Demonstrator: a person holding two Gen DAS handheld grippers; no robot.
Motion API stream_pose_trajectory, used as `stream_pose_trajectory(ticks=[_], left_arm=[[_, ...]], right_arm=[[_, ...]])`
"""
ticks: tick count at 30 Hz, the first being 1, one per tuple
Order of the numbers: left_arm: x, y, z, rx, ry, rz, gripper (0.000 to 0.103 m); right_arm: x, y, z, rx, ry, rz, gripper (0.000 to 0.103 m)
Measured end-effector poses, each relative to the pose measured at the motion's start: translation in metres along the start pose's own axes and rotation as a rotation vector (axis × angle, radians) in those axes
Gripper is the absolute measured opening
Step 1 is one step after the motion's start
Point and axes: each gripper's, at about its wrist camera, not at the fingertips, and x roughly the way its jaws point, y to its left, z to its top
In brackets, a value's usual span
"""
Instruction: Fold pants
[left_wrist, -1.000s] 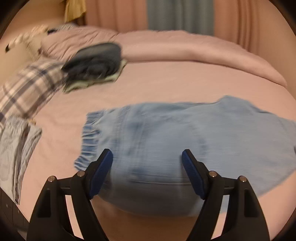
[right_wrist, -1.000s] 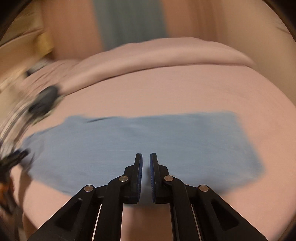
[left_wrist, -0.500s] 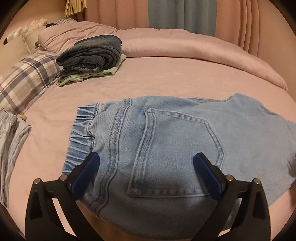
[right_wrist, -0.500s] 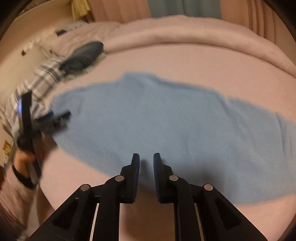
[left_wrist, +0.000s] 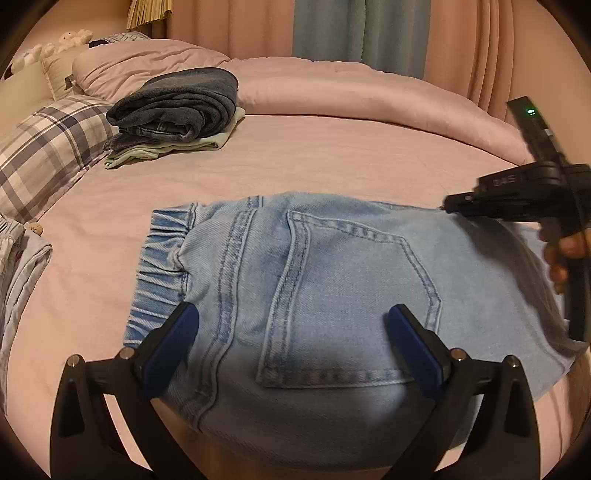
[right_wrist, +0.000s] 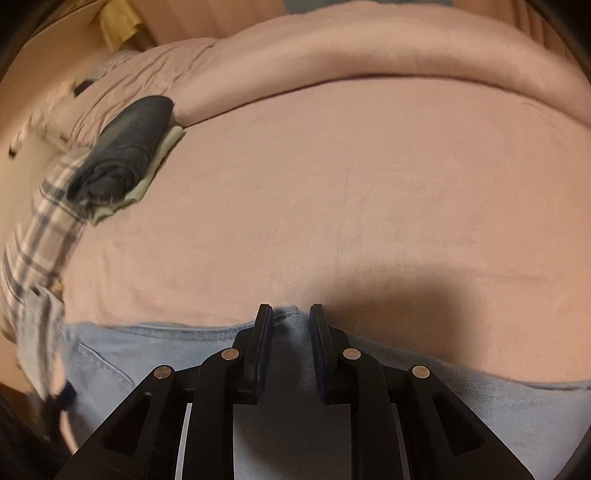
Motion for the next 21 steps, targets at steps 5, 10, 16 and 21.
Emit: stream_pose_trajectory(ticks=[5,10,16,21], left_arm=[[0.0,-0.001,0.0,0.003,0.004,0.003,0.102],[0.001,-0.004,0.0,0.024,0.018,0.028,0.102],[-0.016,-0.02,0.003,0.062,0.073,0.094,0.102],[-0.074,-0.032,-0.001,0.068,-0.051,0.059,0.102]], right_arm=[[-0.053,0.016,-0.052,-0.081,-0.025,0.095,0.025],[-0.082,0.037,-0.157,-0.278,0.051,0.098,0.027],[-0.119,0.029,-0.214,-0.292,0.035,0.15,0.04],[-0.176,-0.037,-0.222,-0.091,-0.072,0.177,0.042]])
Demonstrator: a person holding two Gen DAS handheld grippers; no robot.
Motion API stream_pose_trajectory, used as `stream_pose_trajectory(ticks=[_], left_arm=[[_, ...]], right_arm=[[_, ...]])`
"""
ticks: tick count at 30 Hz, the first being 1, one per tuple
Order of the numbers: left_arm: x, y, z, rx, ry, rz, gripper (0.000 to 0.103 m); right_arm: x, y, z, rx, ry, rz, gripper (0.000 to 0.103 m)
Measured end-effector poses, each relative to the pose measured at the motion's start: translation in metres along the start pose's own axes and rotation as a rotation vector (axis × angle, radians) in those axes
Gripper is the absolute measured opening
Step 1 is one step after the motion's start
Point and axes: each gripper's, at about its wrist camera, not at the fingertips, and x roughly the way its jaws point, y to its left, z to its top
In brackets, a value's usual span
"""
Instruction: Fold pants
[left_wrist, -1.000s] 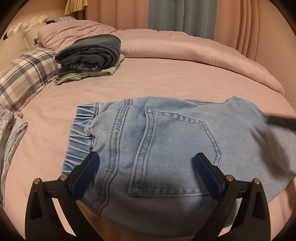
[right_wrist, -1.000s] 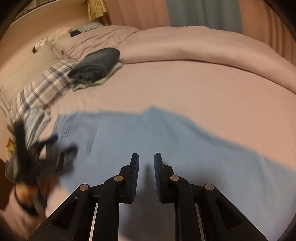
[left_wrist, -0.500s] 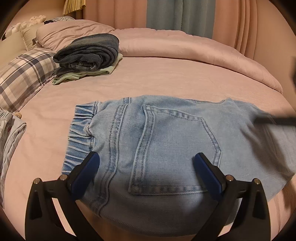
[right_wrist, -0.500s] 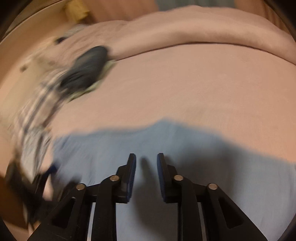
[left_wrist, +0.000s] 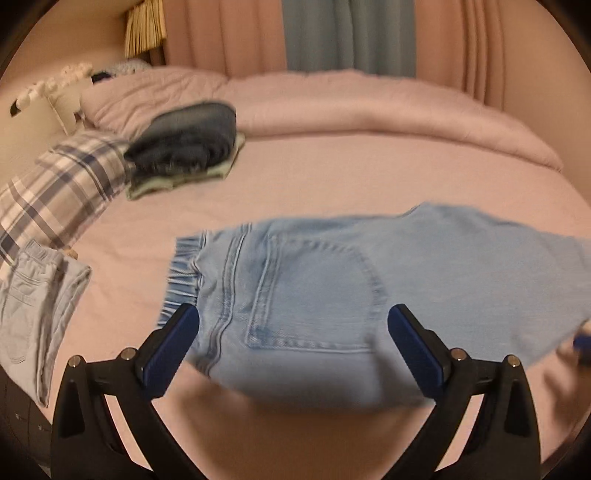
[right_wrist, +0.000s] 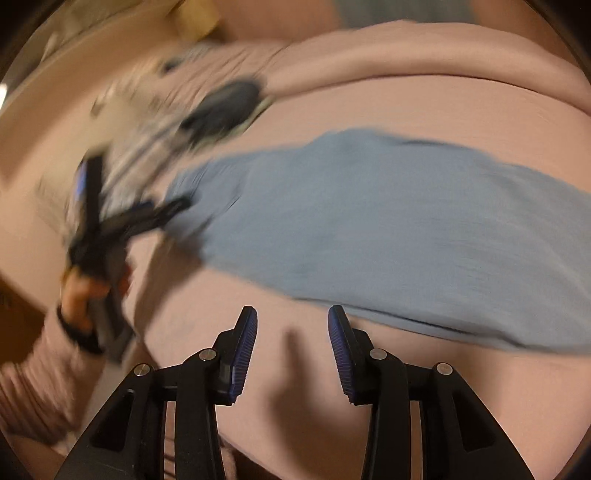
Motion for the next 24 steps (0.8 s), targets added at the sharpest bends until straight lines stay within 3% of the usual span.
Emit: stream_pose_trajectory(ticks=[2,5,8,14,17,24], left_arm=[[-0.013,-0.004,-0.002,-0.037,0.003,-0.062,0.102],[-0.019,-0.015,-0.003,-0.074,0.029,-0.159,0.102],[-0.018,-0.035,0.0,-0.087,0.068,-0.262,0.102],[-0.005,-0.085,0.003,-0.096,0.15,-0.414,0.102],[0.002,-0.115,0.005,-0.068,0.172,-0.442,0.102],[0.018,-0.153,0.006,-0.104,0.228,-0.553,0.102]], right_arm=[[-0.036,-0.043,-0.005,0.166,-0.093,-0.029,0.055],[-0.082,-0.105,-0.026,0.415,-0.24,-0.067,0.056],[-0.114,-0.147,-0.054,0.596,-0.331,-0.119,0.056],[-0.139,-0.196,-0.101,0.845,-0.437,-0.184,0.056],[-0.133,-0.206,-0.105,0.869,-0.458,-0.162,0.056],[-0.132,-0.222,-0.088,0.823,-0.499,-0.213,0.056]])
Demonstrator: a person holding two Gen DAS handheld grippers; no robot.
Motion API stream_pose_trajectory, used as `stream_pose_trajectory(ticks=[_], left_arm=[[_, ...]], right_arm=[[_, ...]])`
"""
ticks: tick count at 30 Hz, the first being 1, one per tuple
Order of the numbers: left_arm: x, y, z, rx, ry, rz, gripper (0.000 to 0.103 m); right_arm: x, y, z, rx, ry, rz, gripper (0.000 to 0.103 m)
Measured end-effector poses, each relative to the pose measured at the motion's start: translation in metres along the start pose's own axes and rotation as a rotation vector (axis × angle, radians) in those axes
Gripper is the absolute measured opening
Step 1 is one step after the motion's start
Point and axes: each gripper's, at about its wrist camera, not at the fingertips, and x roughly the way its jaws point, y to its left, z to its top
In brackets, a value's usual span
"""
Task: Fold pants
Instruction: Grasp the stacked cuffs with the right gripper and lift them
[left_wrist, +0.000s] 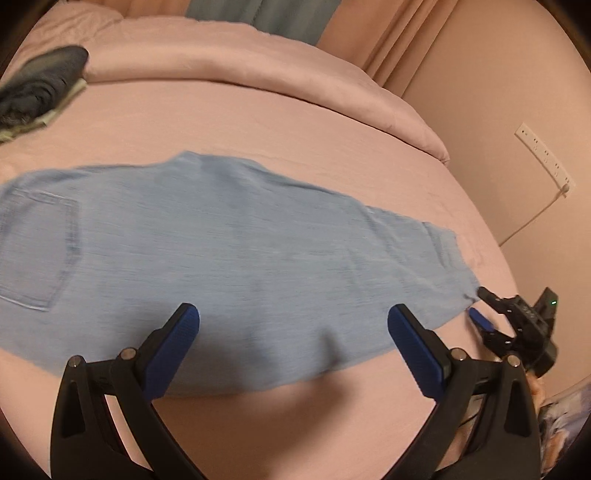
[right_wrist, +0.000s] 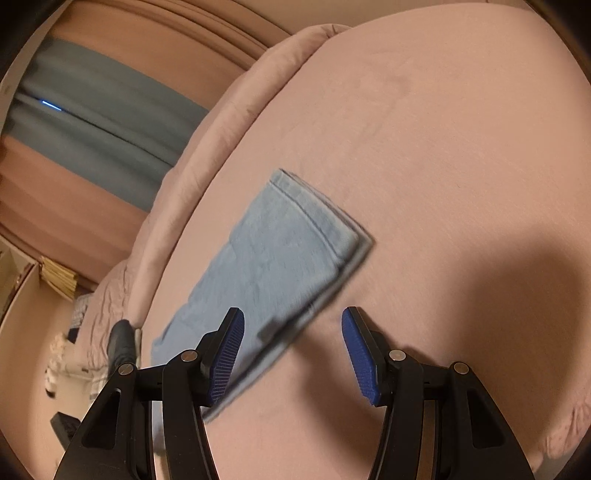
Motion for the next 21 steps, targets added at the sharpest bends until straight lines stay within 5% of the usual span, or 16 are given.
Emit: stream_pose_trajectory(ticks=[4,6,10,14,21], left_arm=[[0.021,0.003,-0.001,-0.044,0.064,0.022,0.101],[0.03,0.011,-0.004,-0.081,0.101,0.036,0.1],[0.027,0.012,-0.006,-0.06,0.099,0.024,0.099],[0.023,0.015,-0.005,-0.08,0.101,-0.005,0.099],[0.005,0.02,0.017,-0.326,0.021,-0.414,0.1]], right_arm=[[-0.001,0.004,0.008,0.006,-0.046,0.012,0.056],[0.002,0.005,0.009,0.009,-0.064,0.022,0.049],[0.004,-0.006,0.014,0.05,-0.067,0.051,0.017],[0.0,0.019,0.021,-0.025,-0.101,0.088,0.015],[-0.003,0.147,-0.014,-0.497,-0.119,0.159,0.014]])
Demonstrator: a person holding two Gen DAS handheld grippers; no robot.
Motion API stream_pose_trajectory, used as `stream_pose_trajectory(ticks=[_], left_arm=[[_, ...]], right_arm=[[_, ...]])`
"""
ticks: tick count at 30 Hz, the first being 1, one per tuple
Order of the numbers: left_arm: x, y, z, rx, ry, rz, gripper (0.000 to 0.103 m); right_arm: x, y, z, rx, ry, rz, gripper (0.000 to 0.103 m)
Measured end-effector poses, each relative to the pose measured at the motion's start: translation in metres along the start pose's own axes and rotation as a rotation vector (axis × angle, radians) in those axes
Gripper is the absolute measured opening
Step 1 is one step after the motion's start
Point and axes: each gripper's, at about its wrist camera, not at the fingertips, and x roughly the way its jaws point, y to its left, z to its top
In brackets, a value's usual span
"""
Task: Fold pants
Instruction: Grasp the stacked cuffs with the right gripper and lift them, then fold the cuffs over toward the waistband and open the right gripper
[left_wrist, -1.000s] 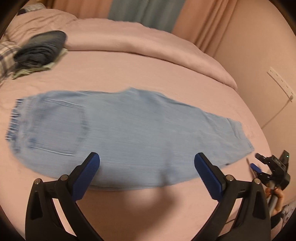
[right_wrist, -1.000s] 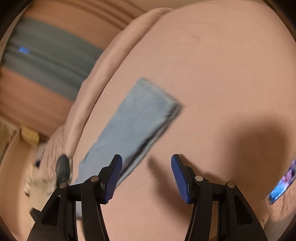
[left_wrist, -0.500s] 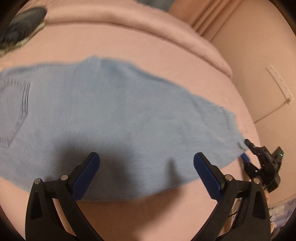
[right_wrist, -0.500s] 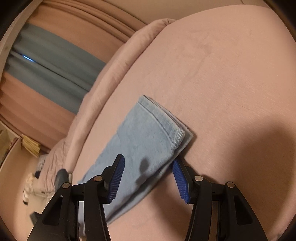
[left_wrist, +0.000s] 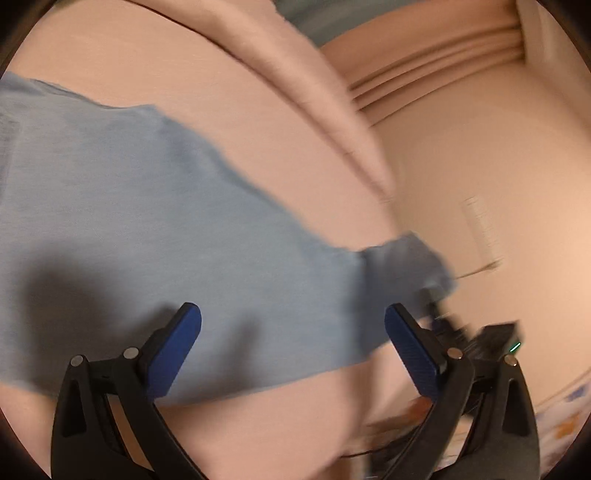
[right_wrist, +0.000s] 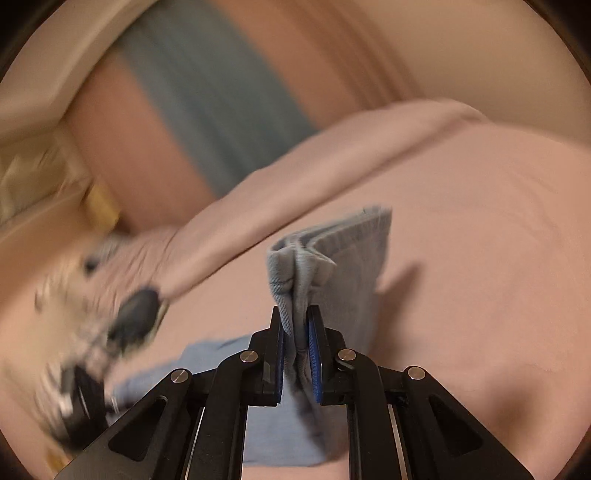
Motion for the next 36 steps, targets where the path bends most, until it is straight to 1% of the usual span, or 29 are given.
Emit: stream_pose_trajectory(ticks=[1,2,4,5,6,8,9,11,13,14,15,16,17,19,22,23,24,26,28,29,30,31,32,33,34,36], left_arm=[[0.003,-0.004,0.002,-0.01,0.008,-0.048,0.1],[0.008,-0.009,0.003,-0.026,0.026,-0.118,0.101],[0.018,-0.012,0.005,-0.059,0.064,-0.219,0.102],[0.026,-0.011,0.008,-0.081,0.088,-0.255,0.102],[0.032,-0.008,0.008,-0.099,0.102,-0.254,0.102],[0.042,-0.001,0.008,-0.132,0.11,-0.21,0.101],[0.044,0.005,0.007,-0.15,0.106,-0.187,0.1],[0.04,0.019,0.005,-0.182,0.072,-0.148,0.085],[0.032,0.029,0.007,-0.197,0.047,-0.096,0.05],[0.029,0.033,0.007,-0.192,0.038,-0.066,0.04],[0.024,0.037,0.007,-0.183,0.022,-0.049,0.024],[0.017,0.039,0.01,-0.174,-0.003,-0.036,0.02],[0.011,0.039,0.012,-0.159,-0.019,-0.03,0.021],[-0.004,0.032,0.018,-0.092,-0.066,-0.017,0.015],[-0.025,0.019,0.025,0.024,-0.125,0.012,0.013],[-0.033,0.021,0.026,0.061,-0.136,0.026,0.013],[-0.038,0.025,0.027,0.079,-0.149,0.065,0.013],[-0.037,0.038,0.032,0.077,-0.159,0.154,0.011],[-0.03,0.055,0.036,0.029,-0.145,0.223,0.011],[-0.03,0.067,0.035,-0.007,-0.13,0.262,0.012],[-0.028,0.072,0.033,-0.019,-0.128,0.282,0.014],[-0.028,0.076,0.031,-0.023,-0.133,0.299,0.018],[-0.033,0.078,0.029,-0.018,-0.14,0.306,0.019],[-0.039,0.076,0.03,-0.009,-0.146,0.319,0.026],[-0.044,0.073,0.031,0.006,-0.16,0.336,0.036],[-0.056,0.066,0.032,0.046,-0.184,0.346,0.044]], right_arm=[[0.006,0.018,-0.006,-0.061,0.017,0.011,0.014],[0.014,0.039,-0.016,-0.129,0.037,0.019,0.014],[0.024,0.066,-0.034,-0.219,0.063,0.041,0.014],[0.03,0.079,-0.046,-0.259,0.084,0.067,0.014],[0.034,0.088,-0.053,-0.283,0.099,0.087,0.014],[0.042,0.108,-0.07,-0.346,0.139,0.121,0.014],[0.044,0.115,-0.076,-0.373,0.155,0.122,0.014],[0.052,0.129,-0.089,-0.436,0.194,0.11,0.014],[0.059,0.137,-0.099,-0.489,0.227,0.087,0.014],[0.061,0.14,-0.102,-0.505,0.234,0.079,0.014],[0.063,0.143,-0.103,-0.518,0.239,0.075,0.014],[0.065,0.146,-0.103,-0.522,0.242,0.072,0.014],[0.07,0.151,-0.102,-0.52,0.249,0.078,0.014],[0.069,0.159,-0.101,-0.522,0.245,0.107,0.014],[0.065,0.174,-0.106,-0.575,0.212,0.12,0.014],[0.066,0.181,-0.108,-0.588,0.204,0.128,0.014],[0.069,0.187,-0.109,-0.595,0.206,0.138,0.014],[0.078,0.189,-0.115,-0.601,0.237,0.136,0.015],[0.095,0.186,-0.124,-0.605,0.286,0.126,0.015],[0.109,0.182,-0.131,-0.594,0.36,0.123,0.023],[0.116,0.18,-0.133,-0.576,0.405,0.127,0.028],[0.121,0.174,-0.135,-0.536,0.448,0.138,0.037],[0.12,0.169,-0.135,-0.502,0.459,0.173,0.047],[0.115,0.167,-0.133,-0.493,0.455,0.201,0.052],[0.108,0.163,-0.127,-0.478,0.46,0.233,0.059],[0.097,0.152,-0.115,-0.429,0.464,0.28,0.059]])
